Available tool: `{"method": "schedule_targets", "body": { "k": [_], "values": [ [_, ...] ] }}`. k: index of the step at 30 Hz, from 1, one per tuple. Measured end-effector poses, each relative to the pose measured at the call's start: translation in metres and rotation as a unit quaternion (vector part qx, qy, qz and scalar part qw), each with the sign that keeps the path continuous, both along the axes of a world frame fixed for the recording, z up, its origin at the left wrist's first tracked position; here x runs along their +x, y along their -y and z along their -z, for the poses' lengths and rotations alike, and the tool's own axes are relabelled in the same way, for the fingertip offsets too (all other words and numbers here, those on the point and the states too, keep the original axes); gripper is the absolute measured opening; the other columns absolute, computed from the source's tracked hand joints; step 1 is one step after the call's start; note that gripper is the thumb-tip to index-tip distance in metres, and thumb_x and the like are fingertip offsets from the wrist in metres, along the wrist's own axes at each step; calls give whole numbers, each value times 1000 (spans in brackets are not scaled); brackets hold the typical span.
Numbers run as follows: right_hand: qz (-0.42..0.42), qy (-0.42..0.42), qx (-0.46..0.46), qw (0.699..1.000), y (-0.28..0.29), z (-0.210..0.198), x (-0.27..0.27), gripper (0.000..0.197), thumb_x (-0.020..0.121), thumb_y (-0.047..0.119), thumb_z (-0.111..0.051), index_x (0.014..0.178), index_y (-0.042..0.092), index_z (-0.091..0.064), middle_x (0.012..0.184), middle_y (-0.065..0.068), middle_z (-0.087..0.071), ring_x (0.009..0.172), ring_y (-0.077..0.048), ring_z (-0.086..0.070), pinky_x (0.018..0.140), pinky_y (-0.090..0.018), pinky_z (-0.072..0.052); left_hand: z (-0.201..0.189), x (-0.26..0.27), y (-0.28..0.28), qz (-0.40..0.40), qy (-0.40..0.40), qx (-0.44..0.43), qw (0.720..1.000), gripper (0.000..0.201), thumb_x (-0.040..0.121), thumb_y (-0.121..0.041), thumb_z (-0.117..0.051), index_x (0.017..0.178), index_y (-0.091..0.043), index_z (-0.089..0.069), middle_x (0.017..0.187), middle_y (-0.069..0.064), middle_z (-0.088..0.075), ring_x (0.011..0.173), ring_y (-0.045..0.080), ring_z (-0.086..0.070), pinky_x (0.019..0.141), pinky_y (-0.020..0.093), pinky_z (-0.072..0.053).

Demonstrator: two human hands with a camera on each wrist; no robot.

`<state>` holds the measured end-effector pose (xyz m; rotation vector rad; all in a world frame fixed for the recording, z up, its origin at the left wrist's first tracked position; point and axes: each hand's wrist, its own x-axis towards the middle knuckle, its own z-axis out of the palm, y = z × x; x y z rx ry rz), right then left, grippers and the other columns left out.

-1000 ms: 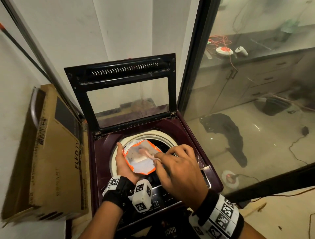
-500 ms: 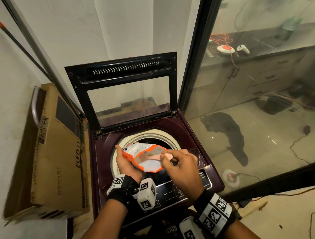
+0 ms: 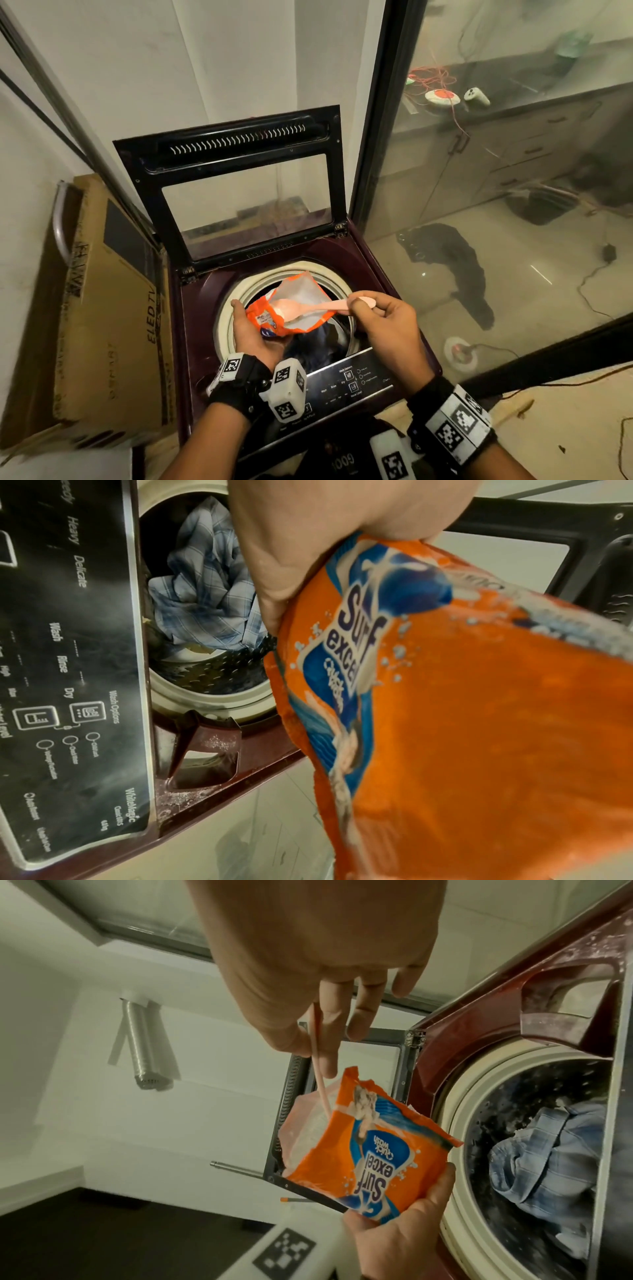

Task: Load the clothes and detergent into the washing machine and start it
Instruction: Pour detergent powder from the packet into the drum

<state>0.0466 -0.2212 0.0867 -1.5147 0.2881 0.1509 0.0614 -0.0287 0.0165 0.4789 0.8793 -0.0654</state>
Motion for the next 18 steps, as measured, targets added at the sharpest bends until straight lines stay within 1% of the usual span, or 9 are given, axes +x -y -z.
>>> {"method": "schedule_targets", "body": {
  "k": [2,4,6,7,9,11,14,16,18],
  "values": [
    [4,-7,7,1000,6,4,1,8,89,9,-71,86,10,-79,76,-10,-77,62,-16,-61,65,-31,-52,3,0,2,7,0,-11,1000,73,87,-76,-39,113,-13,-63,106,20,-68,99,40,-62,81,54,-51],
    [-1,-7,6,1000,10,5,1,9,89,10,-72,86,12,-80,75,-9,-76,67,-23,-55,69,-40,-46,8,0,3,7,3,-19,1000,75,86,-76,-40,121,-14,-62,110,21,-67,104,42,-61,87,57,-50],
    [-30,-2,1,1000,14,5,-2,11,89,8,-71,87,14,-80,72,-11,-72,72,-27,-50,71,-42,-41,11,-1,5,14,6,-31,999,80,84,-78,-40,122,-11,-61,108,23,-69,106,43,-60,93,58,-47],
    [-44,3,-4,999,16,4,-3,12,89,7,-70,87,14,-80,72,-12,-72,73,-28,-50,71,-42,-41,12,-1,6,20,6,-32,999,82,83,-79,-40,118,-9,-62,101,24,-72,104,43,-61,91,57,-48],
    [-48,13,-14,999,19,3,-5,13,90,6,-70,87,15,-80,75,-16,-74,72,-28,-53,70,-42,-43,12,0,9,19,-2,-28,999,78,84,-79,-40,109,-9,-65,86,22,-74,97,40,-62,78,52,-50],
    [-46,17,-21,999,23,2,-6,13,89,7,-70,87,15,-80,81,-19,-76,73,-28,-57,73,-43,-48,15,0,13,13,-6,-15,1000,75,84,-78,-43,112,-12,-65,93,21,-74,99,40,-63,75,52,-51],
    [-48,18,-24,998,27,3,-5,14,90,7,-69,87,16,-80,82,-16,-77,76,-29,-63,77,-45,-53,20,4,15,13,-16,-13,1000,78,81,-79,-47,121,-14,-62,114,22,-67,108,41,-61,89,55,-51],
    [-33,18,-23,999,31,6,-3,14,90,7,-70,86,16,-80,83,-18,-77,77,-34,-66,78,-47,-54,19,5,17,13,-15,-13,1000,76,83,-78,-45,117,-13,-63,114,22,-66,107,41,-61,94,56,-49],
    [-19,15,-25,999,36,6,-2,10,90,8,-70,88,13,-79,83,-17,-77,80,-40,-71,82,-50,-57,17,6,19,16,-10,-15,1000,74,85,-78,-40,111,-13,-64,109,21,-67,103,41,-61,88,57,-50]
  ]
}}
